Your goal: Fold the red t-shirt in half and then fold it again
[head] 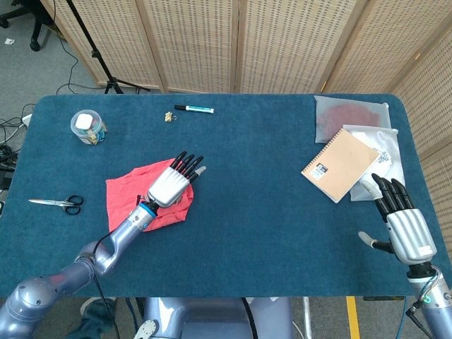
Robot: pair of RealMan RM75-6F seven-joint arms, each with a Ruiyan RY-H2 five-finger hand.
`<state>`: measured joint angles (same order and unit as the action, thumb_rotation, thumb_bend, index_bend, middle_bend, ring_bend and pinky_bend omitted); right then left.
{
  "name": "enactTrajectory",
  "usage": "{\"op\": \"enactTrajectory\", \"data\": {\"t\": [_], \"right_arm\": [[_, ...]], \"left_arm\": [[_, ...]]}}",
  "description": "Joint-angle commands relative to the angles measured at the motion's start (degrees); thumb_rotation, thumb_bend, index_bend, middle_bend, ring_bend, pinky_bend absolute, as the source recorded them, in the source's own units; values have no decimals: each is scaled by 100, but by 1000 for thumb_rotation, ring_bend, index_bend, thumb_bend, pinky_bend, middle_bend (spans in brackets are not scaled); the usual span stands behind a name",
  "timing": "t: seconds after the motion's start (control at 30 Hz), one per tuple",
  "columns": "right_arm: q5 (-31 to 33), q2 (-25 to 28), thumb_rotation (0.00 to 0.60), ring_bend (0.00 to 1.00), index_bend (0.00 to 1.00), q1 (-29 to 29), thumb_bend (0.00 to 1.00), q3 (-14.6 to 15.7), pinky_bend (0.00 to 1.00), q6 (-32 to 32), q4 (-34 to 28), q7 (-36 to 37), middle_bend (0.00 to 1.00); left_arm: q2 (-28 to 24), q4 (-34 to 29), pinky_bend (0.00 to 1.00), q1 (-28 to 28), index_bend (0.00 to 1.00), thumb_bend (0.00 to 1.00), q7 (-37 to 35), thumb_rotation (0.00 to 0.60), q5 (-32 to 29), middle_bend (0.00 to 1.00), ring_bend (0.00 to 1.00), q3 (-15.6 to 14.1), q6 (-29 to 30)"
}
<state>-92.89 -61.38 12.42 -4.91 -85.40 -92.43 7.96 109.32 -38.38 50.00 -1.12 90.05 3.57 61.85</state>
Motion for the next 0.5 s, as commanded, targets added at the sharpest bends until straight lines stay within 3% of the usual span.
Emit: {"op": "enactTrajectory", "data": {"t": [0.03, 0.5], "right_arm": [[-4, 2, 600, 0, 0, 1, 3, 2, 0, 1, -1, 2, 0], [-15, 6, 600, 0, 0, 3, 11, 17, 0, 20, -15, -13, 0]], "left_arm": [[-3, 29, 0, -14, 0, 94, -107, 600, 66, 0, 0, -57, 72], [51, 151, 0, -139, 0, 71, -353, 600, 265, 0, 0, -277, 323]]}}
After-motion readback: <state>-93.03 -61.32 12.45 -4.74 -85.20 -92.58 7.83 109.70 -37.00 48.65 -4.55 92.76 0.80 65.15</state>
